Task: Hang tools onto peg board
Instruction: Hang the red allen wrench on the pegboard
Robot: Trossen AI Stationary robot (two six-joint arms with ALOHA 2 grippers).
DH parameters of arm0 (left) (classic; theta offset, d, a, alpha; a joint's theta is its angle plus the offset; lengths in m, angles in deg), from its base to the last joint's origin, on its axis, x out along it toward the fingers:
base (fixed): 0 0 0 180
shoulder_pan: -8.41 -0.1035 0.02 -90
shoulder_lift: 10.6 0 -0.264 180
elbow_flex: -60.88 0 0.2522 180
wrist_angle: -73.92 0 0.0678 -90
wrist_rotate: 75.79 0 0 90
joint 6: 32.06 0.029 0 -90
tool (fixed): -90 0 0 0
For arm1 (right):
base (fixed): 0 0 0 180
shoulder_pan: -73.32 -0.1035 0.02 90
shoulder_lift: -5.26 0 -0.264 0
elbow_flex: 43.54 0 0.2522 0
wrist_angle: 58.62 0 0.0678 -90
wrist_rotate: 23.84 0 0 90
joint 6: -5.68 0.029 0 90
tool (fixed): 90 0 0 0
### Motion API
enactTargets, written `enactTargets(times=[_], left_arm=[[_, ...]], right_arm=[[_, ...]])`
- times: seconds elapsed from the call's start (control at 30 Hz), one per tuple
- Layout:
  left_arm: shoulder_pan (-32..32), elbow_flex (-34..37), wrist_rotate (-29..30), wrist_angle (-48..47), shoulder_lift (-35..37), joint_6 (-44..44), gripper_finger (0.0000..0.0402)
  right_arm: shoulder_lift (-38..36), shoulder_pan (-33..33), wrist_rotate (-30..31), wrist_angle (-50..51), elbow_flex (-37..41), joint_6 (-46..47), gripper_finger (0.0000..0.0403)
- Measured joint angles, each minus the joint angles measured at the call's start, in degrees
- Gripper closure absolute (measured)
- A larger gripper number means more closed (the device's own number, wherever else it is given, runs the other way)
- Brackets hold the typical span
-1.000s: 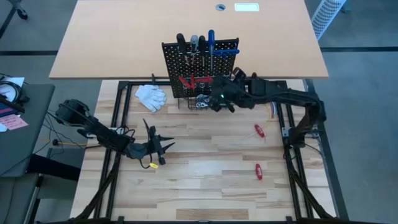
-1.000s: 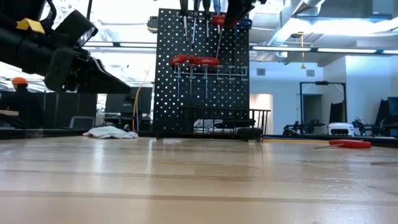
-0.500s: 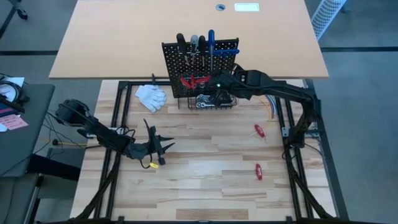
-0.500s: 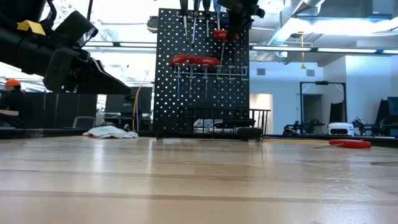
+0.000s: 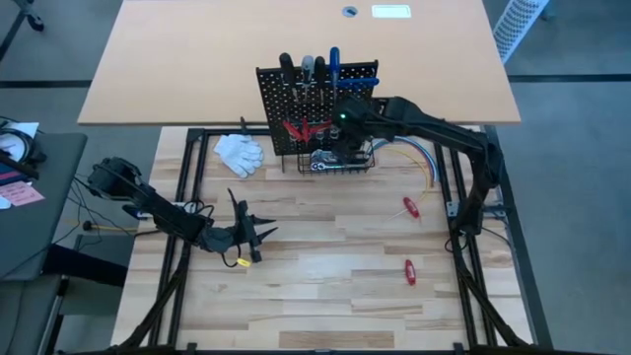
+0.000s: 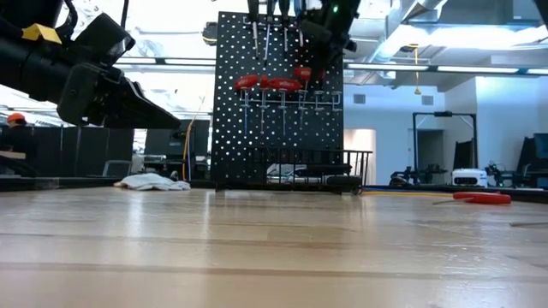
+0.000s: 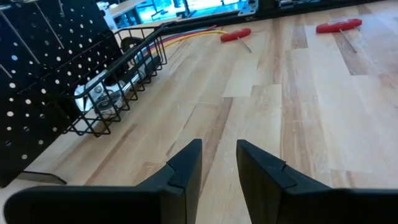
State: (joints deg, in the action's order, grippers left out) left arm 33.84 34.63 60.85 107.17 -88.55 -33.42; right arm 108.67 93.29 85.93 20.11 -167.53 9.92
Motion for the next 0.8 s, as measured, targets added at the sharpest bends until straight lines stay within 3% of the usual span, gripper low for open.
enactTargets(times=[0.17, 0.33, 0.57, 0.7, 0.8], left_arm=[[0.0, 0.0, 0.0, 0.0, 0.0, 0.0, 0.0306], [0.0, 0.0, 0.0, -0.1, 0.0, 0.0, 0.0306], [0.0, 0.0, 0.0, -0.1, 0.0, 0.0, 0.0306], [0.0, 0.0, -0.3, -0.1, 0.0, -0.2, 0.0306], [0.0, 0.0, -2.9, -0.1, 0.0, 0.8, 0.0306]], right_arm=[[2.1, 0.5, -0.6, -1.0, 0.1, -3.1, 0.0341], [2.2, 0.3, -0.6, -1.8, 0.1, -4.8, 0.0287], [-3.2, -0.4, -0.5, 2.4, 0.1, -2.8, 0.0229], [-7.9, -4.8, -0.2, 7.1, 1.2, -0.3, 0.0225], [-13.0, -11.3, -0.3, 7.8, 6.8, 1.1, 0.0227]])
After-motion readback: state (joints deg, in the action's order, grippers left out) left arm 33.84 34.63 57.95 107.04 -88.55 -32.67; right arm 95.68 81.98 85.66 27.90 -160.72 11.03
